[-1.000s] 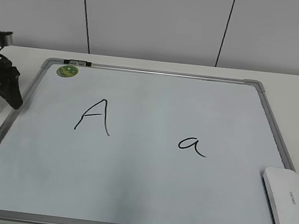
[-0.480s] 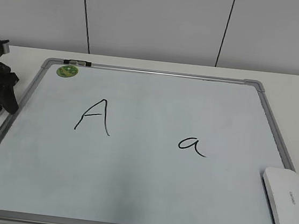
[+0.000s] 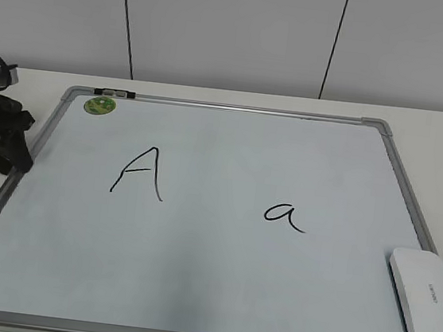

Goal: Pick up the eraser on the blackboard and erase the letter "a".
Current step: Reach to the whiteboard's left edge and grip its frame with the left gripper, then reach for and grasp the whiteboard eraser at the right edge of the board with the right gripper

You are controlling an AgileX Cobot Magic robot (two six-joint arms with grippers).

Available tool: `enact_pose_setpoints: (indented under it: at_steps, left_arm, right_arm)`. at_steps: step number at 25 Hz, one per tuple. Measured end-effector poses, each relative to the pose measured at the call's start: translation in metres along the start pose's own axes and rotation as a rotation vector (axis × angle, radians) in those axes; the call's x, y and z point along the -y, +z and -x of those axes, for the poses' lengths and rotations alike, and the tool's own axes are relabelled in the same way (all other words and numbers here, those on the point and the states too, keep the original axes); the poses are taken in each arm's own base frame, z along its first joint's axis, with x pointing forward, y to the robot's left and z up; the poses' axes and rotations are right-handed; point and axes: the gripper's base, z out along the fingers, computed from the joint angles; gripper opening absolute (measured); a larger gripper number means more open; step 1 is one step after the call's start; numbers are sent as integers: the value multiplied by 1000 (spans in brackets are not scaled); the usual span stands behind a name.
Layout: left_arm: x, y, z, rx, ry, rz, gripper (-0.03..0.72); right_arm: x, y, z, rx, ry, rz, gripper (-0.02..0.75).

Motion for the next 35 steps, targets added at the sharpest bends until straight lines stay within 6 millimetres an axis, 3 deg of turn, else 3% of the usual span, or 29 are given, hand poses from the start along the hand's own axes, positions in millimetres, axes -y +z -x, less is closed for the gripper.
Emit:
enact_pose_setpoints:
  at_steps: [7,18,23,30,32,35]
  left_arm:
    - [0,0,0,4,-4,-5,179]
    - [1,2,1,2,-12,-18,118]
    - [1,2,1,2,-12,-18,43]
    - [1,2,2,1,-12,-19,35]
    - [1,2,1,-1,-12,-19,35]
    - [1,2,1,-1,-13,-19,35]
  right_arm:
    - [0,0,0,0,0,0,587]
    - [0,0,0,0,0,0,587]
    - [0,0,0,0,0,0,587]
    - [0,0,0,0,-1,1,586]
    - [0,-3,8,4,-9,1,587]
    - [1,-1,38,-28,-55,4,587]
